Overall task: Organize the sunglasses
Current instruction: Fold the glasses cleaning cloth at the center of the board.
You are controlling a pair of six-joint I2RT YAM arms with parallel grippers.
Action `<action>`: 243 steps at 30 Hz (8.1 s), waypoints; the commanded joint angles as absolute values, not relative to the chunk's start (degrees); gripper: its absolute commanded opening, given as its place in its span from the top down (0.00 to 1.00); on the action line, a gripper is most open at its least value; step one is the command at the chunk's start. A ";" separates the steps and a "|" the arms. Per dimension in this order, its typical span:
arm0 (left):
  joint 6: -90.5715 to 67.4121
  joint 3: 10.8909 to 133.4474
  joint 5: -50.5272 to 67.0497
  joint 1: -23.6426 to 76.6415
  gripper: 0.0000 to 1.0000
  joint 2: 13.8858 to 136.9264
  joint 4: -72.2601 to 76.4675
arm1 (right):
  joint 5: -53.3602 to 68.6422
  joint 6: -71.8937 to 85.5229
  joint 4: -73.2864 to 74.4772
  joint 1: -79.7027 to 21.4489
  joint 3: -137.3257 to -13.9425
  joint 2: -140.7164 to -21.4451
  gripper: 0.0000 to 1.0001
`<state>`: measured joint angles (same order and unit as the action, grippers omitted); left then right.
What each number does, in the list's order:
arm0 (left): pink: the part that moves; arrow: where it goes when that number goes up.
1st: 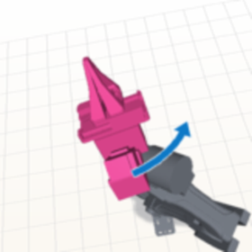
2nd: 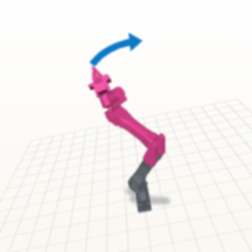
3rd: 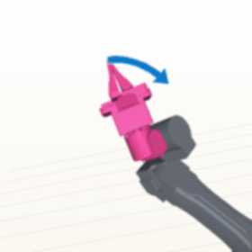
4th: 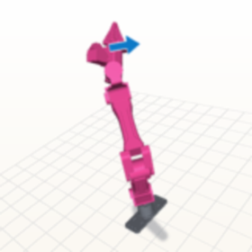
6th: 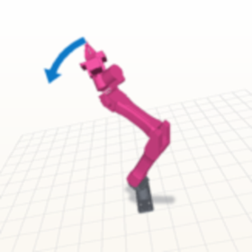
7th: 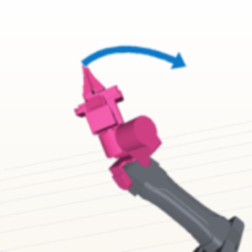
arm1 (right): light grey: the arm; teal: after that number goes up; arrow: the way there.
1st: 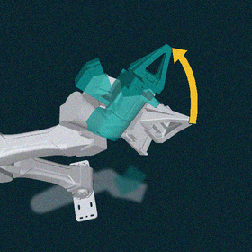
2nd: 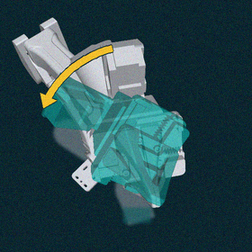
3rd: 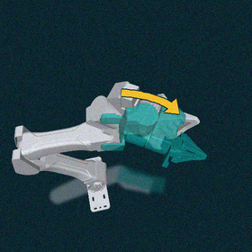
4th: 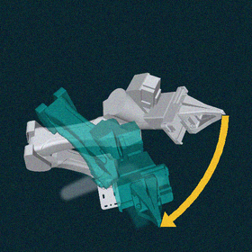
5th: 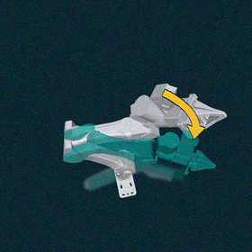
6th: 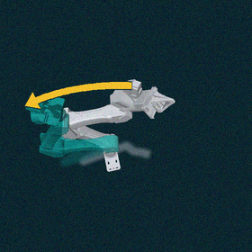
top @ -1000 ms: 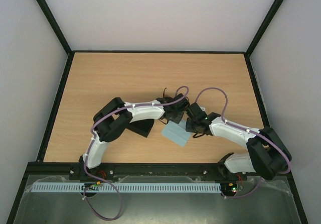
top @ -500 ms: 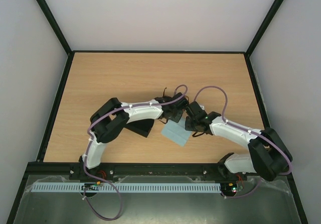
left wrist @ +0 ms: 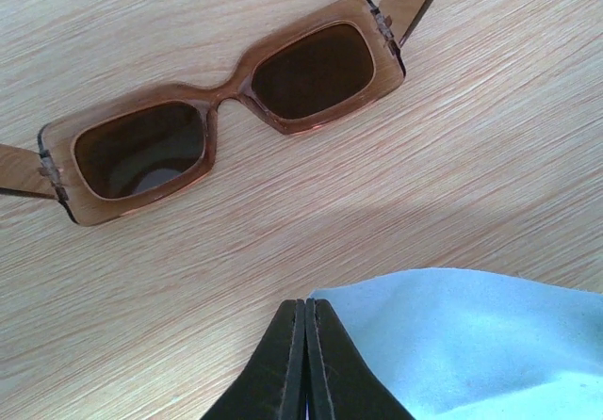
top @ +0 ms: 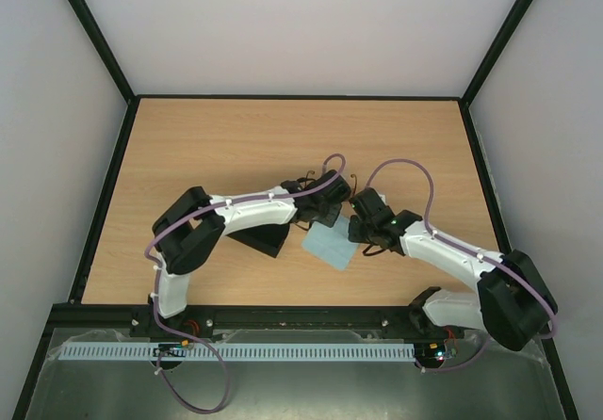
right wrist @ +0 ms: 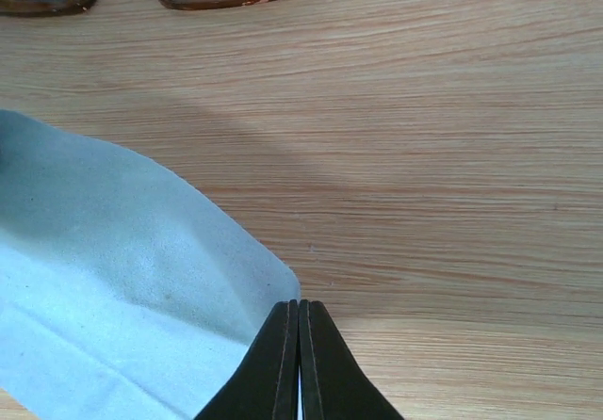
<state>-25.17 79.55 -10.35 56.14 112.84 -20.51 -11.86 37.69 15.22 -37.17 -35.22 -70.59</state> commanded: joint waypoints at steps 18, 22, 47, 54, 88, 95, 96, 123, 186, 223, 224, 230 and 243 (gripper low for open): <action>-27.19 74.09 -13.27 56.78 0.98 105.58 -18.81 | -17.56 35.51 21.68 -43.89 -38.46 -68.34 0.99; -27.21 73.37 -13.52 56.86 0.98 104.91 -18.75 | -18.23 35.98 21.31 -44.04 -37.88 -67.95 0.99; -28.27 67.24 -14.43 57.59 0.98 101.13 -17.01 | -18.52 38.01 20.56 -47.56 -36.14 -67.81 0.99; -29.32 65.37 -14.19 58.48 0.98 100.77 -16.33 | -19.44 39.07 20.98 -49.26 -36.12 -68.23 0.99; -31.72 60.86 -14.50 60.01 0.98 98.74 -15.41 | -18.66 42.63 20.48 -53.29 -33.69 -69.08 0.99; -31.99 60.37 -14.33 60.09 0.98 98.70 -15.29 | -18.79 42.98 20.39 -54.04 -33.42 -69.41 0.99; -32.05 60.34 -14.33 60.08 0.98 98.71 -15.36 | -18.75 43.01 20.32 -54.13 -33.48 -69.51 0.99; -32.74 59.18 -14.26 60.23 0.98 98.96 -15.93 | -18.23 43.37 19.94 -55.62 -33.21 -70.69 0.99; -34.60 55.99 -14.43 60.82 0.83 96.74 -16.61 | -15.55 43.24 17.44 -58.45 -32.76 -70.80 0.88; -27.62 62.74 -8.49 56.07 0.66 105.50 -15.50 | -8.51 46.01 17.14 -45.89 -31.97 -73.13 0.75; -27.61 62.75 -8.52 56.00 0.67 105.66 -15.49 | -8.52 45.97 17.06 -45.85 -32.03 -73.36 0.75; -27.41 63.21 -8.26 55.90 0.71 106.40 -15.58 | -8.27 45.55 16.39 -45.50 -32.32 -74.81 0.75; -27.63 62.88 -10.93 55.29 0.64 104.90 -16.41 | -8.29 44.38 16.46 -44.25 -33.28 -75.29 0.75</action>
